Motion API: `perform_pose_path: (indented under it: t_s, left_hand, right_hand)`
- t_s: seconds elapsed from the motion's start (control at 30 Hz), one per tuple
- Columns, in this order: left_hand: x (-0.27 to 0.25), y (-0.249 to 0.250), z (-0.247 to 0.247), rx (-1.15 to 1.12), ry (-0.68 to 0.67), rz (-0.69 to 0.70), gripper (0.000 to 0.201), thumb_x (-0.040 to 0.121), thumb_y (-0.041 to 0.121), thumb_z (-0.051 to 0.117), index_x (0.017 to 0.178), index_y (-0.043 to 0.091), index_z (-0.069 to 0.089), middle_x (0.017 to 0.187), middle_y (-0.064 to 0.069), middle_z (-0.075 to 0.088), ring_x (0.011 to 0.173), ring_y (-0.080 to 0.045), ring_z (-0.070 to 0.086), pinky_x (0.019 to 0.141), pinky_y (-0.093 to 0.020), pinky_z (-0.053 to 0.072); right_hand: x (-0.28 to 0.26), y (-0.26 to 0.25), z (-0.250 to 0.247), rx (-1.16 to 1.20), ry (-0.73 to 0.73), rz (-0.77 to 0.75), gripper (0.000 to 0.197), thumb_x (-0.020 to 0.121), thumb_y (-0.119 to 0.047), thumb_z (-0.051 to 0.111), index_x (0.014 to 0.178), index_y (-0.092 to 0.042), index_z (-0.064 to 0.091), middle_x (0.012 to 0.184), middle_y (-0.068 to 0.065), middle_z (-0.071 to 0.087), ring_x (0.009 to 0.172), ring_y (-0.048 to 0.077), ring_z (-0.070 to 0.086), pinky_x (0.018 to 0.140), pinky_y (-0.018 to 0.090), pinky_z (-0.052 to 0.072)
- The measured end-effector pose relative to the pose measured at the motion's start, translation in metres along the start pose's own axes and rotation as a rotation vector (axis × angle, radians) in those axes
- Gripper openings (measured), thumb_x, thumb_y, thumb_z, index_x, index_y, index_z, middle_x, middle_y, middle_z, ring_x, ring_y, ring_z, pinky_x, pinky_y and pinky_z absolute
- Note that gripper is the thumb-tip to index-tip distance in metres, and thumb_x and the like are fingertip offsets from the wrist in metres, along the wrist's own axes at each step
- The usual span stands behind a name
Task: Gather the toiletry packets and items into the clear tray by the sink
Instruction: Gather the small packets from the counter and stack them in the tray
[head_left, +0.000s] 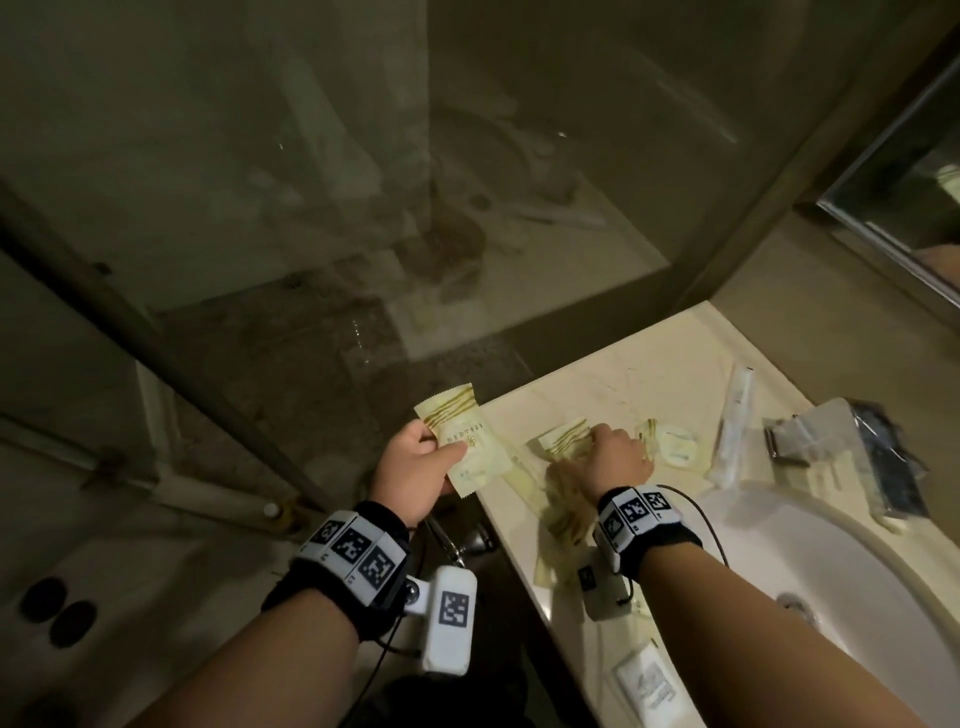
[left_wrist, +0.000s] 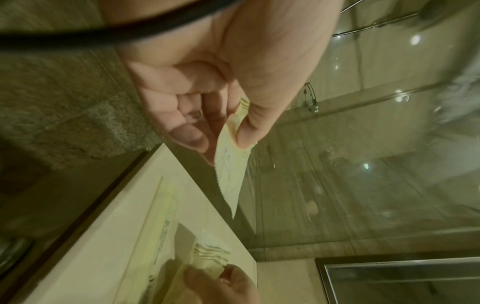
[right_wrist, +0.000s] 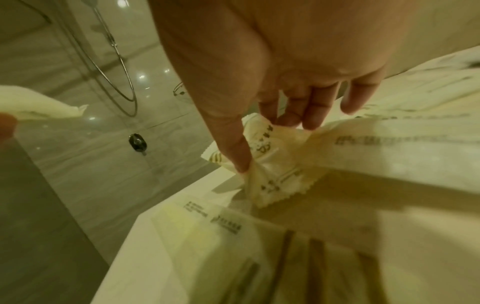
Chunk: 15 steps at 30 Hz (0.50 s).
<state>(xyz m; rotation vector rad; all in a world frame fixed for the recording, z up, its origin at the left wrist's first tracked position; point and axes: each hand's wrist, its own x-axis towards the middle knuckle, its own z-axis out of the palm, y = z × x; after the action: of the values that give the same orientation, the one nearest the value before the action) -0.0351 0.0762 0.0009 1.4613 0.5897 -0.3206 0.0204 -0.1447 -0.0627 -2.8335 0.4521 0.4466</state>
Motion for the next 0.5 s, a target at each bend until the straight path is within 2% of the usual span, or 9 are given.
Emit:
perform_pose_path:
  t_s: [0.1, 0.17, 0.23, 0.3, 0.4, 0.43, 0.5]
  left_hand:
    - [-0.001, 0.003, 0.000, -0.007, -0.020, -0.001, 0.010, 0.088, 0.006, 0.063, 0.096, 0.010, 0.060, 0.097, -0.009, 0.074, 0.091, -0.024, 0.072, 0.085, -0.047, 0.057]
    - [-0.001, 0.004, 0.004, -0.017, -0.038, 0.008, 0.009, 0.088, 0.006, 0.063, 0.095, 0.012, 0.060, 0.097, -0.008, 0.074, 0.091, -0.024, 0.071, 0.085, -0.047, 0.057]
    - [-0.003, 0.007, 0.010, -0.033, -0.063, 0.013, 0.012, 0.088, 0.005, 0.063, 0.095, 0.014, 0.060, 0.096, -0.007, 0.074, 0.092, -0.023, 0.071, 0.085, -0.046, 0.058]
    - [-0.004, 0.010, 0.018, -0.045, -0.099, 0.013, 0.015, 0.088, 0.004, 0.063, 0.096, 0.016, 0.060, 0.098, -0.007, 0.073, 0.093, -0.024, 0.071, 0.086, -0.046, 0.057]
    - [-0.007, 0.015, 0.032, -0.040, -0.170, 0.016, 0.019, 0.087, 0.003, 0.065, 0.102, 0.014, 0.061, 0.098, -0.010, 0.074, 0.093, -0.029, 0.071, 0.086, -0.051, 0.057]
    - [-0.007, 0.014, 0.037, -0.029, -0.196, 0.022, 0.021, 0.086, 0.004, 0.066, 0.103, 0.016, 0.062, 0.098, -0.010, 0.075, 0.094, -0.030, 0.071, 0.086, -0.052, 0.056]
    - [-0.007, 0.013, 0.048, 0.005, -0.244, 0.033, 0.024, 0.085, 0.002, 0.066, 0.102, 0.019, 0.063, 0.096, -0.008, 0.076, 0.092, -0.028, 0.072, 0.082, -0.046, 0.058]
  right_hand:
    - [-0.007, -0.005, -0.013, 0.172, 0.086, -0.047, 0.050, 0.079, -0.039, 0.070, 0.118, -0.014, 0.052, 0.116, 0.008, 0.060, 0.111, 0.031, 0.054, 0.095, 0.044, 0.039]
    - [-0.012, -0.006, -0.025, 0.443, 0.106, -0.074, 0.052, 0.079, -0.037, 0.073, 0.120, -0.013, 0.051, 0.112, 0.008, 0.063, 0.106, 0.030, 0.059, 0.094, 0.043, 0.046]
    - [-0.022, -0.006, -0.037, 0.719, 0.095, -0.116, 0.055, 0.075, -0.041, 0.075, 0.120, -0.017, 0.053, 0.111, 0.003, 0.066, 0.103, 0.024, 0.061, 0.092, 0.043, 0.050]
    - [-0.039, -0.007, -0.051, 0.916, 0.039, -0.184, 0.055, 0.073, -0.042, 0.077, 0.119, -0.022, 0.055, 0.111, -0.002, 0.068, 0.107, 0.018, 0.061, 0.093, 0.044, 0.051]
    - [-0.067, -0.006, -0.065, 1.152, -0.098, -0.315, 0.037, 0.082, -0.024, 0.073, 0.117, -0.019, 0.061, 0.111, 0.002, 0.071, 0.105, 0.022, 0.066, 0.090, 0.044, 0.054]
    - [-0.076, -0.006, -0.069, 1.199, -0.140, -0.352, 0.031, 0.086, -0.017, 0.067, 0.117, -0.016, 0.061, 0.111, 0.005, 0.071, 0.102, 0.024, 0.067, 0.085, 0.040, 0.056]
    - [-0.086, -0.002, -0.070, 1.243, -0.192, -0.371, 0.028, 0.093, -0.010, 0.057, 0.120, -0.010, 0.060, 0.110, 0.011, 0.071, 0.091, 0.023, 0.069, 0.071, 0.029, 0.056]
